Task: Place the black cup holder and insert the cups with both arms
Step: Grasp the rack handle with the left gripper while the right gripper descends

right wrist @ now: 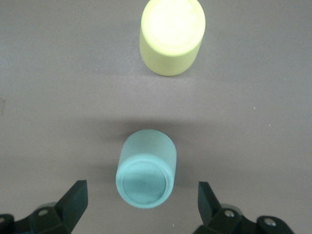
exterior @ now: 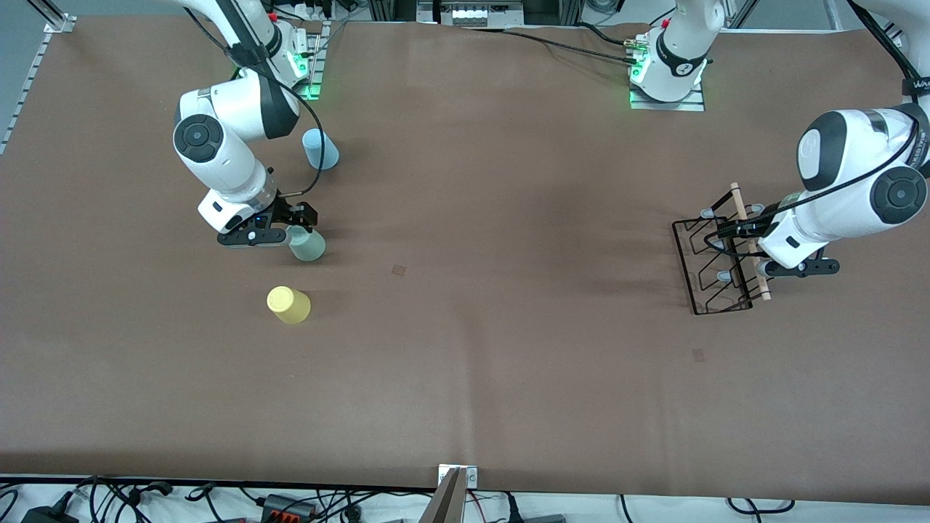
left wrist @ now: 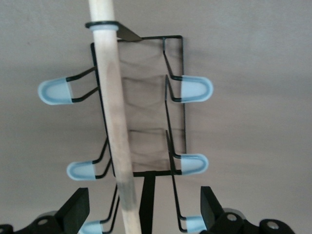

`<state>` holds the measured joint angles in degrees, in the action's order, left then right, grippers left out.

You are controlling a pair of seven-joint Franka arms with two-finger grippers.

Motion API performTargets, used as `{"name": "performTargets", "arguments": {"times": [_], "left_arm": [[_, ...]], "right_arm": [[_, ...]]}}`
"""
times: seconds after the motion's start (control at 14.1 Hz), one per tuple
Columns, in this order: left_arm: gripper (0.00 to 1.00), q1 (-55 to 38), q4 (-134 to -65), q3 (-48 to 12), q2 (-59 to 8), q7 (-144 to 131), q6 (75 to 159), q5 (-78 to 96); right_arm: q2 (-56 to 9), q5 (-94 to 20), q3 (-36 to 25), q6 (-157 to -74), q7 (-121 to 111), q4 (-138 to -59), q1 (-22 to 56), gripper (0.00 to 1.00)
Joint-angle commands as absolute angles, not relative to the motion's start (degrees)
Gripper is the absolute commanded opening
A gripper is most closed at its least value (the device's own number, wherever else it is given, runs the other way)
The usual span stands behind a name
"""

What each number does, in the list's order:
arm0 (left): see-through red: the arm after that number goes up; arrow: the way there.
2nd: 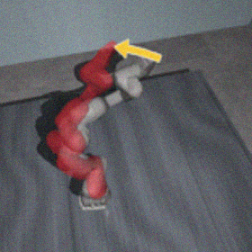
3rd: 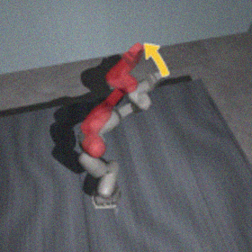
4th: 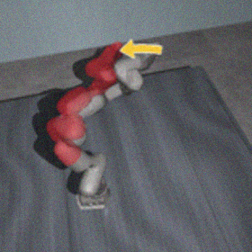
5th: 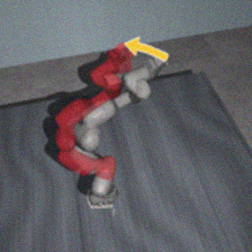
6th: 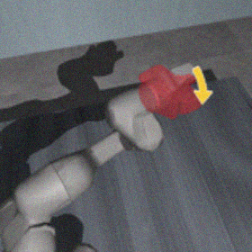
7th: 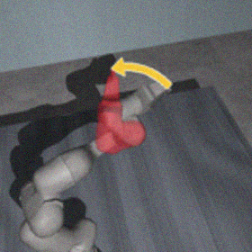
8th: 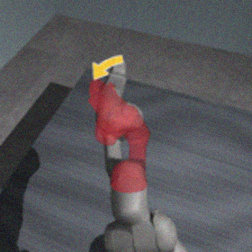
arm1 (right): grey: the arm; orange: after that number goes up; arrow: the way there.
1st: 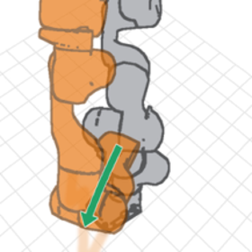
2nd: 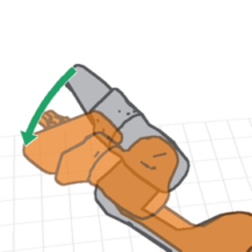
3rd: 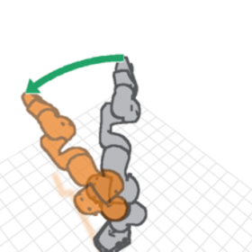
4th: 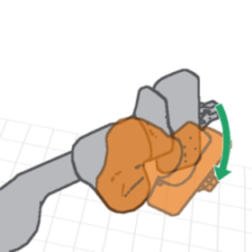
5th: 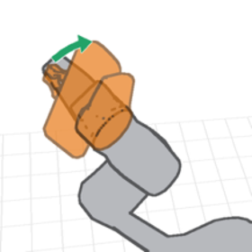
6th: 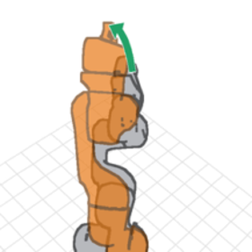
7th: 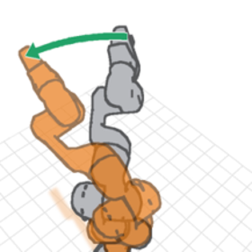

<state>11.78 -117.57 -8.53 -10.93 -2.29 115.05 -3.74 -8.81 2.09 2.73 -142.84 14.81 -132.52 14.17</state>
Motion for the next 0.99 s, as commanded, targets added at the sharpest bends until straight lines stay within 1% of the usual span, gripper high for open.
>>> {"name": "performTargets", "arguments": {"times": [0.0,0.07,0.21,0.28,0.35,0.5,0.71,0.92], "left_arm": [[0.94,12.2,-121.9,-9.0,-9.0,-2.5,119.3,-6.6],[0.9,12.3,-122.2,-9.0,-9.0,-2.5,120.0,-6.6],[0.72,12.6,-122.7,-9.0,-8.7,-2.5,120.0,-6.6],[0.58,12.6,-122.7,-9.0,-8.3,-2.5,120.0,-6.6],[0.49,12.5,-122.7,-9.1,-8.3,-2.5,119.8,-6.6],[0.34,12.5,-122.7,-9.1,-8.3,-2.6,119.7,-6.5],[0.27,12.5,-122.6,-9.1,-8.3,-3.3,119.6,-6.5],[0.13,12.5,-122.1,-9.1,-8.2,-3.3,118.9,-6.4]], "right_arm": [[-10.4,2.7,2.3,-144.7,14.4,-132.0,14.8,1.0],[-10.4,2.7,2.3,-144.7,14.4,-132.1,14.7,1.0],[-10.6,2.6,2.2,-144.8,14.7,-132.0,14.2,1.0],[-12.1,2.5,2.1,-146.1,14.8,-131.9,14.2,1.0],[-13.0,2.4,1.8,-148.9,14.8,-132.3,14.8,1.0],[-14.7,2.5,1.8,-150.6,14.8,-132.3,14.3,1.0],[-14.9,2.5,1.8,-151.0,14.8,-132.6,14.6,1.0],[-14.8,2.5,1.8,-151.0,14.7,-133.3,14.9,1.0]]}}
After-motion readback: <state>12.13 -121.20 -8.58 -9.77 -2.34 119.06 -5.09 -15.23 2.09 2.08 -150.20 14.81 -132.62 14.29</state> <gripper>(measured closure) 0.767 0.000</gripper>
